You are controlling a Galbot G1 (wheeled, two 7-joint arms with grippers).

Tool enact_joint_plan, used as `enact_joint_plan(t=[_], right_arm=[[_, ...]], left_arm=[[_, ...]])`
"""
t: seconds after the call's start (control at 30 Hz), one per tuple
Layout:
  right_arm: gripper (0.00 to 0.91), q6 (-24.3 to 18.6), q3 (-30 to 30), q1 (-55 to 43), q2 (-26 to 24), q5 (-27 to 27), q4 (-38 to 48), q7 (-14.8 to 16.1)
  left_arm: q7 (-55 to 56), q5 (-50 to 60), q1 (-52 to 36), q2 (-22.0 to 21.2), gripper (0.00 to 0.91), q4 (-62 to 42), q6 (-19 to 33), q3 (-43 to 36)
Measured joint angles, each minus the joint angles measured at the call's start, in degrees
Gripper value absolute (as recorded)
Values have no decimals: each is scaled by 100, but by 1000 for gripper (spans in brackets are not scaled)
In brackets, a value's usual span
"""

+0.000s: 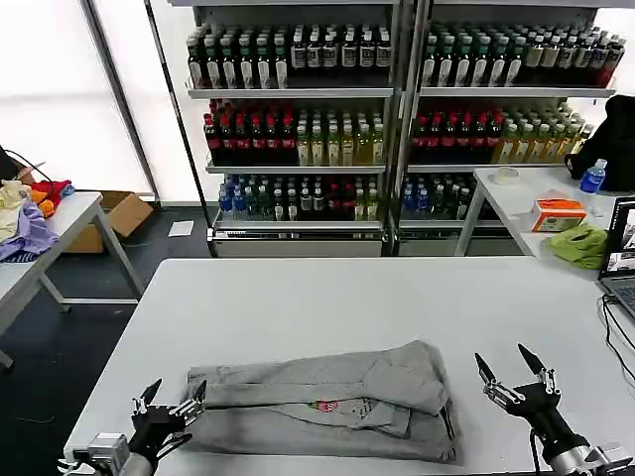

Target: Fold and organize the clothes.

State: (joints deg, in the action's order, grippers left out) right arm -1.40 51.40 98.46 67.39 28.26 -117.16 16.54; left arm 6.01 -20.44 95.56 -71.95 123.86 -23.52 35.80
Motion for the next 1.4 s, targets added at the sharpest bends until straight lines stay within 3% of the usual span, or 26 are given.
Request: enact_joint_plan(t=[0.3, 0.33, 0.4, 0.47, 0.63, 1.1, 1.4], right_arm=[[907, -138, 2, 43, 26, -48, 44, 64], [907, -143, 3, 43, 24, -48, 44, 68], [907, -150, 7, 45, 17, -44, 43, 76], [907, -149, 11, 54, 15, -27, 39, 80], [907, -144, -24, 89, 39, -20, 6, 90], [907, -128, -130, 112, 68, -22, -61, 101], [907, -124, -103, 98, 54, 17, -75, 104]], left_arm=[[225, 200, -91, -264, 907, -285, 7, -212], [242, 212, -88, -287, 796, -302, 8, -237], [284, 252, -79, -335, 282, -332, 8, -289], [325, 290, -82, -373, 71, -346, -4, -335], [396, 411, -49, -519, 30, -355, -74, -438], [305, 539, 70, -829, 30, -265, -112, -617], [75, 338, -79, -753, 30, -126, -65, -439]])
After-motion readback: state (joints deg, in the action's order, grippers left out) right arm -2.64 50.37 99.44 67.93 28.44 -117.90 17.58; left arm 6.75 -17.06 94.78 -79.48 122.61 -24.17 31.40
